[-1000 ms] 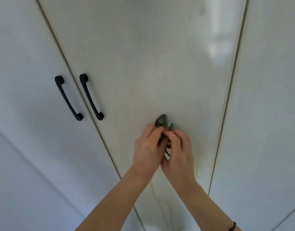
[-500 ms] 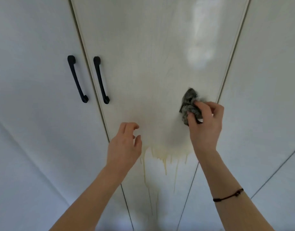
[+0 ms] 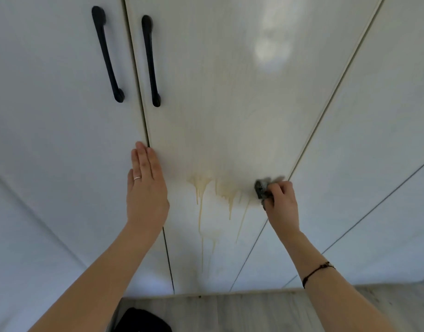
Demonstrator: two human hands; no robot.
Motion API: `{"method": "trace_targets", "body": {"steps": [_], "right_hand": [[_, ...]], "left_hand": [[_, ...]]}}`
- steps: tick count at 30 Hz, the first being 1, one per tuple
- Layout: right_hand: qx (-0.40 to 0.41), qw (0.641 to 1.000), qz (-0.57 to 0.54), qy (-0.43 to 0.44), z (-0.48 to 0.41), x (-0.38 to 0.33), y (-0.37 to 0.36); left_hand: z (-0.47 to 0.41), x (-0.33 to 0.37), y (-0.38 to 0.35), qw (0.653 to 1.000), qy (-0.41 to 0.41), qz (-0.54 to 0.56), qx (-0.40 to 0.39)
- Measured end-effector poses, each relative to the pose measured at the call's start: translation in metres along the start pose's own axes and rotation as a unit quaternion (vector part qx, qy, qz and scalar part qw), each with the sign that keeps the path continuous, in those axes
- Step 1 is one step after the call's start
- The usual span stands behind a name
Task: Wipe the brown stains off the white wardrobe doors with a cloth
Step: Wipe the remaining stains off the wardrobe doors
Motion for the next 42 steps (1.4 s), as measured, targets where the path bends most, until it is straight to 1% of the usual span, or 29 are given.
{"method": "trace_targets", "body": {"steps": [2, 4, 5, 6, 8, 9, 11, 12, 14, 15, 16, 17, 19, 21, 23, 25, 26, 28, 29, 31, 32, 33, 34, 37, 38, 39, 40, 42], "right_hand": [[0.113, 0.992, -0.055, 0.006, -0.027, -0.022, 0.034], [0.224, 0.969, -0.096, 0.028, -0.060, -0.052, 0.063], [0.262, 0.958, -0.108, 0.038, -0.074, -0.066, 0.071], [0.279, 0.952, -0.120, 0.042, -0.082, -0.075, 0.069], [0.272, 0.953, -0.112, 0.076, -0.077, -0.086, 0.049], [0.246, 0.958, -0.093, 0.116, -0.065, -0.086, 0.030], [0.159, 0.965, -0.028, 0.205, -0.026, -0.073, -0.016], [0.113, 0.967, 0.007, 0.229, -0.006, -0.064, -0.037], [0.032, 0.973, 0.029, 0.225, 0.021, -0.047, -0.065], [0.015, 0.977, 0.022, 0.212, 0.024, -0.045, -0.069], [0.019, 0.979, 0.009, 0.203, 0.021, -0.049, -0.067], [0.040, 0.979, -0.011, 0.200, 0.013, -0.060, -0.062], [0.129, 0.969, -0.062, 0.203, -0.015, -0.092, -0.042], [0.223, 0.947, -0.117, 0.201, -0.050, -0.130, -0.020], [0.273, 0.929, -0.160, 0.193, -0.072, -0.159, -0.012], [0.268, 0.925, -0.157, 0.217, -0.064, -0.176, -0.029], [0.240, 0.928, -0.132, 0.252, -0.049, -0.178, -0.045], [0.151, 0.933, -0.064, 0.321, -0.009, -0.170, -0.084], [0.101, 0.936, -0.036, 0.334, 0.009, -0.162, -0.099], [0.018, 0.949, -0.028, 0.313, 0.026, -0.153, -0.112], [-0.002, 0.955, -0.041, 0.295, 0.025, -0.156, -0.110], [0.000, 0.957, -0.056, 0.284, 0.018, -0.165, -0.103], [0.026, 0.957, -0.071, 0.279, 0.007, -0.180, -0.092], [0.182, 0.941, -0.137, 0.251, -0.050, -0.235, -0.046], [0.219, 0.934, -0.149, 0.240, -0.065, -0.251, -0.038], [0.231, 0.930, -0.149, 0.244, -0.072, -0.265, -0.037], [0.222, 0.928, -0.132, 0.267, -0.069, -0.275, -0.043], [0.135, 0.939, -0.085, 0.305, -0.043, -0.274, -0.073]], "left_hand": [[0.007, -0.005, -0.010, 1.000, -0.002, 0.004, -0.003], [0.017, -0.006, -0.020, 1.000, 0.005, 0.000, -0.026], [0.020, -0.005, -0.023, 0.999, 0.009, -0.001, -0.039], [0.021, -0.004, -0.026, 0.999, 0.018, -0.005, -0.050], [0.020, 0.000, -0.030, 0.997, 0.039, -0.013, -0.067], [0.018, 0.003, -0.031, 0.996, 0.049, -0.021, -0.070], [0.017, 0.005, -0.031, 0.995, 0.063, -0.033, -0.073], [0.017, 0.004, -0.032, 0.994, 0.061, -0.041, -0.075], [0.018, 0.001, -0.033, 0.994, 0.052, -0.059, -0.076], [0.019, -0.002, -0.033, 0.994, 0.049, -0.065, -0.077], [0.020, -0.003, -0.034, 0.994, 0.046, -0.067, -0.079], [0.023, -0.004, -0.035, 0.993, 0.049, -0.068, -0.081], [0.025, -0.004, -0.037, 0.993, 0.050, -0.065, -0.088], [0.026, -0.003, -0.039, 0.992, 0.051, -0.064, -0.091], [0.026, -0.002, -0.041, 0.992, 0.056, -0.060, -0.094], [0.026, -0.002, -0.042, 0.992, 0.059, -0.056, -0.096], [0.026, -0.002, -0.043, 0.992, 0.061, -0.051, -0.098], [0.026, -0.002, -0.043, 0.992, 0.058, -0.042, -0.103], [0.027, -0.005, -0.044, 0.992, 0.056, -0.037, -0.103], [0.029, -0.009, -0.044, 0.993, 0.049, -0.027, -0.107], [0.029, -0.012, -0.044, 0.993, 0.043, -0.023, -0.108], [0.029, -0.014, -0.045, 0.993, 0.036, -0.019, -0.107], [0.030, -0.016, -0.045, 0.994, 0.032, -0.015, -0.108], [0.030, -0.015, -0.046, 0.994, 0.028, -0.013, -0.106], [0.030, -0.014, -0.047, 0.994, 0.030, -0.012, -0.107], [0.031, -0.014, -0.048, 0.993, 0.032, -0.009, -0.109], [0.032, -0.014, -0.050, 0.993, 0.033, -0.006, -0.117], [0.037, -0.015, -0.057, 0.989, 0.030, -0.007, -0.147]]}}
Point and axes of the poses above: each hand's wrist, its own z-axis away from the middle knuckle, its own y-axis out of the back of the hand, x = y × z, the point moved 5 cm from there along -z, towards the middle knuckle
